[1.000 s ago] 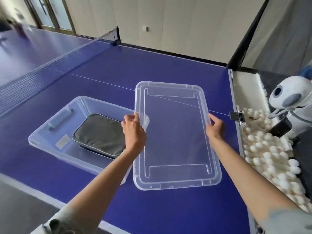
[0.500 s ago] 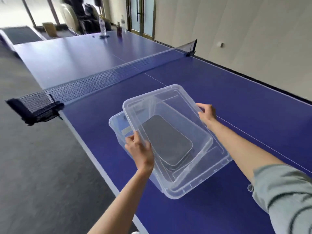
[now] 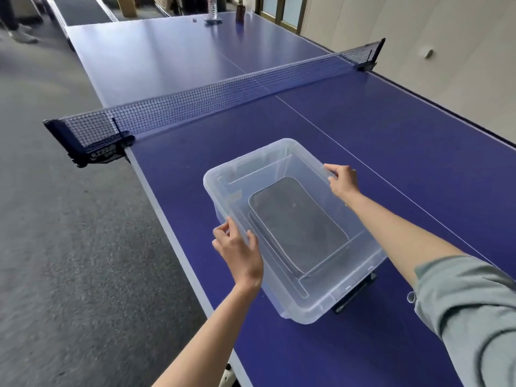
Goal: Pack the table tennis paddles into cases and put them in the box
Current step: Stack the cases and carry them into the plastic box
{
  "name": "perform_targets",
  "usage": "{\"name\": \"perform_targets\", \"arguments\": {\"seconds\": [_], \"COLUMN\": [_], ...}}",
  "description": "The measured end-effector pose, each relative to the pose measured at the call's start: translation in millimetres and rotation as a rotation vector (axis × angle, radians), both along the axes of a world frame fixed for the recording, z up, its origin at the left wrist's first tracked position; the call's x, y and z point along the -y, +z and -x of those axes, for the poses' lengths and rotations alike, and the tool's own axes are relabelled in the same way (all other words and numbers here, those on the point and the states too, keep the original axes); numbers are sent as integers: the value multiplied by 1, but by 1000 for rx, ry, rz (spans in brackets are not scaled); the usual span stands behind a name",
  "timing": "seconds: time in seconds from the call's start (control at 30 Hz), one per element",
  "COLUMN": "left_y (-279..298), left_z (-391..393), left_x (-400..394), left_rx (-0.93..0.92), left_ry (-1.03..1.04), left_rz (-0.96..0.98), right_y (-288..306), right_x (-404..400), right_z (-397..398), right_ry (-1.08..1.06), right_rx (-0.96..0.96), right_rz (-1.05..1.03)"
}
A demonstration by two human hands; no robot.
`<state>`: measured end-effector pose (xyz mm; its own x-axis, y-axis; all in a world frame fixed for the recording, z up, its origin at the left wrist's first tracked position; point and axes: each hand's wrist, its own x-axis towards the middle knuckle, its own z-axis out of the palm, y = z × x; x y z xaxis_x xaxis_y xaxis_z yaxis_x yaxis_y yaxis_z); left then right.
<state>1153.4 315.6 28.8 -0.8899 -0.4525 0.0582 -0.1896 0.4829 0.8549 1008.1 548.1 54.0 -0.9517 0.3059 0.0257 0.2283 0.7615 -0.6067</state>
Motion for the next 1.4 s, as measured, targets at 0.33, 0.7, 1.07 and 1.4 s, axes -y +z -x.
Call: {"name": "perform_targets", "arguments": {"seconds": [0.33, 0.7, 1.07, 1.4], "left_y": [-7, -18, -10, -16], "left_z": [3, 48, 71, 170], "left_x": [-4, 13, 14, 20], "left_rx": [4, -52, 50, -160], "left_ry": [1, -381, -498, -1135], "left_rz": [65, 633, 738, 772], "right_y": [-15, -25, -32, -37], "right_x": [-8, -8, 16, 142], "right_z": [0, -2, -14, -48], "right_ry": [85, 130, 30, -370], "right_rx": [-24, -61, -89, 176], "right_rz": [-14, -163, -405, -203]}}
